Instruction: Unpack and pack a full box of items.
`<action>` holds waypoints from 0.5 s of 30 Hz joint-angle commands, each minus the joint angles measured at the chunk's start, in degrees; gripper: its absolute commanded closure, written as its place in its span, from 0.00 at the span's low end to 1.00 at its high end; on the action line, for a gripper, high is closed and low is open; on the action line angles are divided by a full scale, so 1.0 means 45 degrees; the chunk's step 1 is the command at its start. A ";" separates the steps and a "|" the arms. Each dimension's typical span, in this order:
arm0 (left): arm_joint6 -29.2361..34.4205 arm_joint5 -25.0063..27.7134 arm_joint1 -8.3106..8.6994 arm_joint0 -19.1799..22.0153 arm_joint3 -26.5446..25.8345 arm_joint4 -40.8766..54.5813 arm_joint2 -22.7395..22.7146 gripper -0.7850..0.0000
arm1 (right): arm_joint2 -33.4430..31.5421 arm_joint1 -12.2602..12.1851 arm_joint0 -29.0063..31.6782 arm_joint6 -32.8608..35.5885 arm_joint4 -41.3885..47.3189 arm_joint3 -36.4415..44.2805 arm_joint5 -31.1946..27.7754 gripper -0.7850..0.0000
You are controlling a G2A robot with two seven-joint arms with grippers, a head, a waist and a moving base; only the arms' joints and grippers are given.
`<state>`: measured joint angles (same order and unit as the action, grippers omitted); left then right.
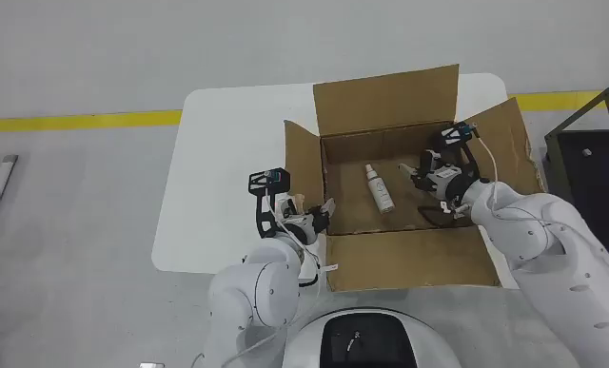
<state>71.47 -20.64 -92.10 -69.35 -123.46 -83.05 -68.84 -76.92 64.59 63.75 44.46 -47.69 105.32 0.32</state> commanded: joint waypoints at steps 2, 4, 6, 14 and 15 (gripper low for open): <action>0.0076 0.0240 0.0027 0.0122 -0.0010 -0.0436 0.0032 0.00 | 0.0588 0.0042 -0.0304 0.0151 -0.0931 -0.0164 0.0269 0.00; 0.0039 0.0494 0.0042 0.0239 -0.0033 -0.0676 0.0080 0.00 | 0.1066 0.0126 -0.0510 -0.0047 -0.1339 -0.0368 0.0758 0.00; 0.0039 0.0494 0.0042 0.0239 -0.0033 -0.0676 0.0080 0.00 | 0.1286 0.0167 -0.0575 -0.0162 -0.1406 -0.0493 0.0863 0.00; 0.0039 0.0494 0.0042 0.0239 -0.0033 -0.0676 0.0080 0.00 | 0.1286 0.0167 -0.0575 -0.0162 -0.1406 -0.0493 0.0863 0.00; 0.0039 0.0494 0.0042 0.0239 -0.0033 -0.0676 0.0080 0.00 | 0.1286 0.0167 -0.0575 -0.0162 -0.1406 -0.0493 0.0863 0.00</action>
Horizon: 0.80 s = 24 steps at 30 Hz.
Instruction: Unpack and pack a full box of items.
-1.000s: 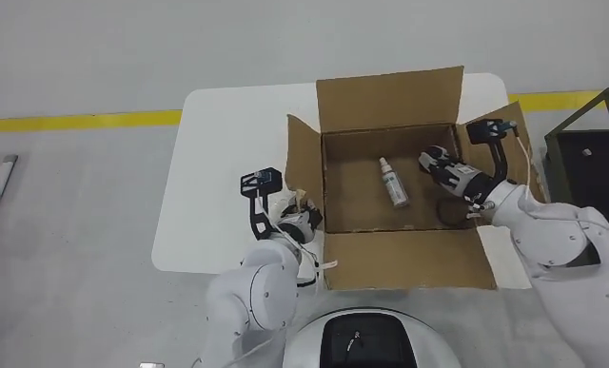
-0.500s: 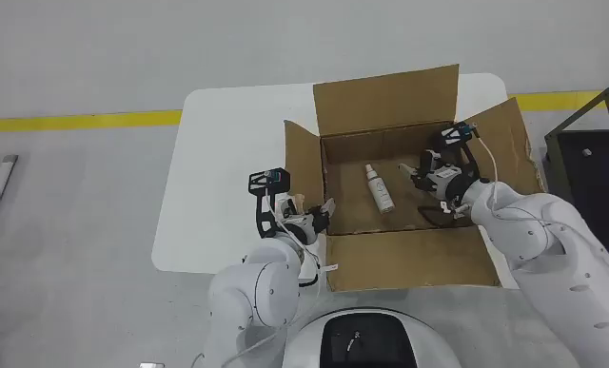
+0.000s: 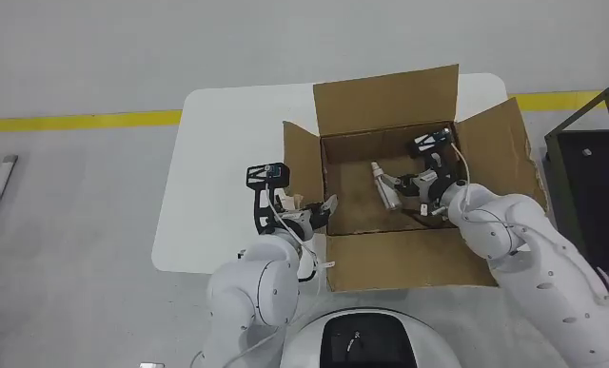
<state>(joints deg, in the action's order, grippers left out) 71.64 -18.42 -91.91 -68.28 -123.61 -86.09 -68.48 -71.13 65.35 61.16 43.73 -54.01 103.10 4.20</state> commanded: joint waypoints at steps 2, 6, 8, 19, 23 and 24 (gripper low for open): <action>0.0000 0.0001 0.0000 0.0000 0.0000 -0.0001 0.0000 0.00 | -0.0001 0.0000 0.0000 0.0001 -0.0001 0.0001 0.0000 0.00; 0.0000 0.0001 0.0000 0.0000 0.0000 -0.0001 0.0000 0.00 | -0.0001 0.0000 0.0000 0.0001 -0.0001 0.0001 0.0000 0.00; 0.0000 0.0001 0.0000 0.0000 0.0000 -0.0001 0.0000 0.00 | 0.0341 0.0024 0.0058 -0.0184 -0.0519 0.0004 -0.0047 0.00; -0.0921 0.0223 0.0056 -0.0414 -0.0369 -0.0049 -0.0318 0.00 | 0.2383 0.0570 -0.1277 0.0107 -0.1609 -0.1454 0.1952 0.00; -0.0990 0.0268 0.0093 -0.0569 -0.0942 -0.0164 -0.0643 0.00 | 0.3042 0.0791 -0.1835 0.0269 -0.2003 -0.2107 0.2391 0.00; -0.0985 0.0304 0.0104 -0.0601 -0.1054 -0.0229 -0.0701 0.00 | 0.3159 0.0846 -0.1970 0.0303 -0.2023 -0.2286 0.2474 0.00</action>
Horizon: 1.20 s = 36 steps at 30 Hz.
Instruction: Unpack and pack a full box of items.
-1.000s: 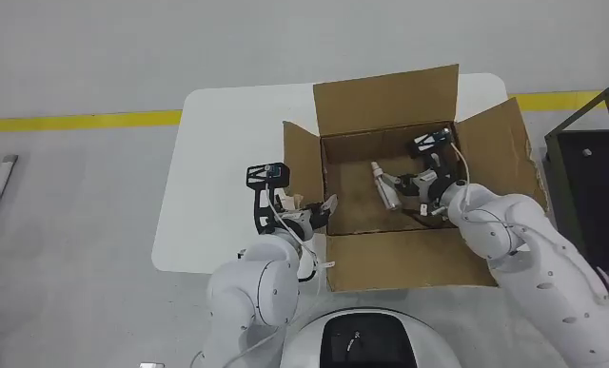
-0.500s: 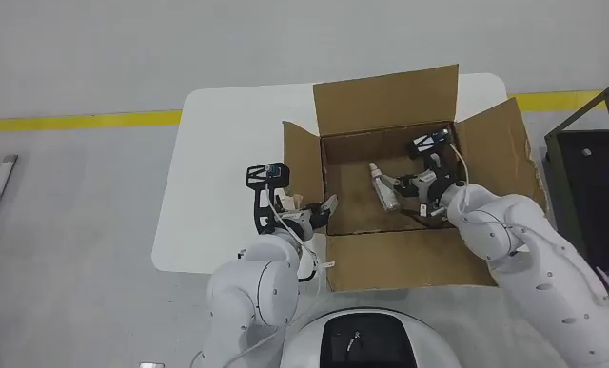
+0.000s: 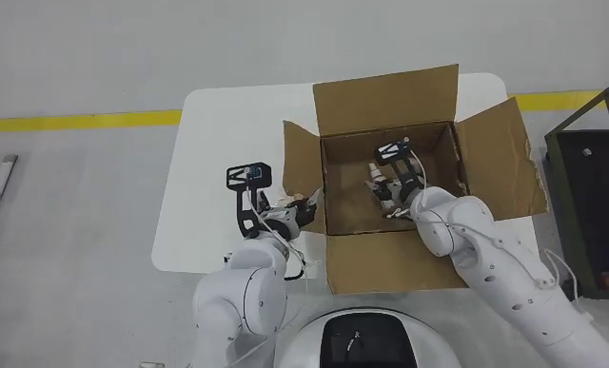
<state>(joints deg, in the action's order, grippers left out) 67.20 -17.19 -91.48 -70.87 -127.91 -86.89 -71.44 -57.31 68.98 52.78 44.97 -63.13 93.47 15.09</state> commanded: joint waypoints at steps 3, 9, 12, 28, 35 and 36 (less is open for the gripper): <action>-0.0110 0.0028 0.0030 -0.0104 -0.0470 -0.0264 -0.0187 0.00 | 0.0337 0.0190 -0.0444 0.0108 0.0084 -0.0765 0.0216 0.07; -0.0230 -0.0140 0.0056 -0.0307 -0.0895 -0.0519 -0.0513 0.00 | 0.0607 0.0411 -0.0806 0.0140 0.0191 -0.1554 0.0325 0.47; -0.0294 -0.0185 0.0068 -0.0410 -0.1005 -0.0507 -0.0698 0.00 | 0.0683 0.0480 -0.0820 0.0240 0.0097 -0.1649 0.0384 0.51; -0.0484 -0.0182 0.0109 -0.0592 -0.1008 -0.0428 -0.1062 0.00 | 0.0433 0.0650 -0.0452 0.0747 -0.0518 -0.1557 0.0572 0.49; -0.0235 -0.0131 0.0119 -0.0512 -0.0933 -0.0463 -0.1016 0.00 | 0.0512 0.0791 -0.0570 0.0958 -0.0667 -0.1818 0.0473 0.50; -0.0230 -0.0131 0.0118 -0.0504 -0.0922 -0.0467 -0.0995 0.00 | 0.0527 0.0806 -0.0584 0.0967 -0.0689 -0.1848 0.0471 0.50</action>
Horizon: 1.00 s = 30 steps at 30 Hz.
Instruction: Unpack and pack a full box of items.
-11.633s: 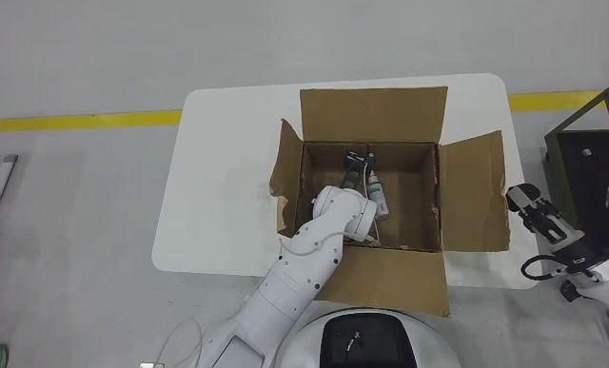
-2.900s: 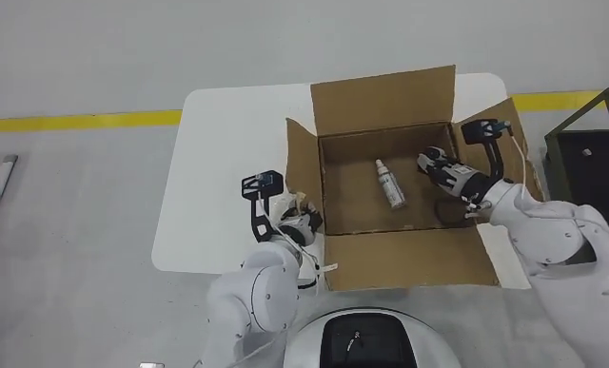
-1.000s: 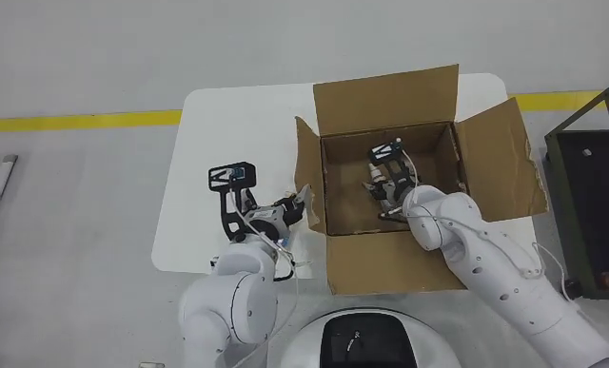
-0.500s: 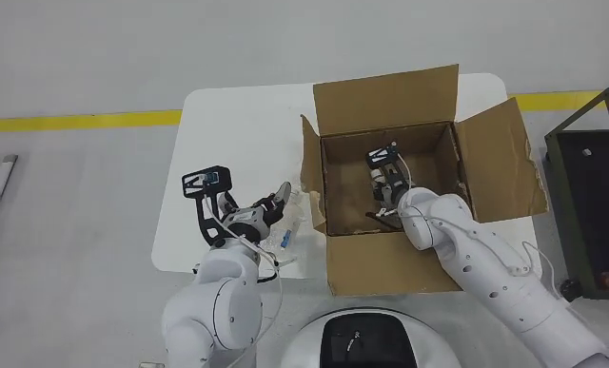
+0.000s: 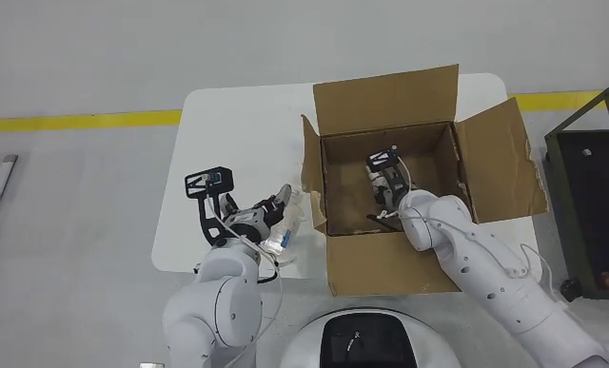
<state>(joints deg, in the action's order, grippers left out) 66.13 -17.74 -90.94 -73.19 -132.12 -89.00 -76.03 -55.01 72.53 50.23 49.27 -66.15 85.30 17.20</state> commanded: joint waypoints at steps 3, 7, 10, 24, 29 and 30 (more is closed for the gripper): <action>0.0004 -0.0036 -0.0002 0.0020 0.0061 -0.0017 0.0069 0.00 | 0.0079 0.0079 -0.0109 0.0143 -0.0098 -0.0237 -0.0081 0.51; 0.0026 -0.0061 0.0004 0.0005 0.0073 -0.0042 0.0045 0.00 | 0.0077 0.0161 -0.0230 0.0125 -0.0110 -0.0502 -0.0167 0.56; 0.0042 -0.0056 0.0010 -0.0010 0.0087 -0.0037 -0.0007 0.00 | 0.0109 0.0222 -0.0270 0.0184 -0.0122 -0.0589 -0.0221 0.64; -0.0053 -0.0080 0.0023 0.0026 0.0319 0.0041 -0.0049 0.00 | -0.1629 0.0181 0.0765 -0.1952 0.0938 0.1519 -0.0531 1.00; -0.0102 -0.0120 0.0019 0.0095 0.0430 0.0209 -0.0042 0.00 | -0.3717 -0.0057 0.2396 -0.3849 0.2836 0.3794 -0.1958 1.00; -0.0104 -0.0129 0.0019 0.0109 0.0454 0.0262 -0.0063 0.00 | -0.4157 -0.0105 0.2716 -0.4197 0.3081 0.4073 -0.2193 1.00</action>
<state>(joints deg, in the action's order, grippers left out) 65.66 -18.26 -90.85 -72.74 -130.15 -88.08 -76.25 -71.65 72.23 61.09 31.79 -53.74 102.66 8.51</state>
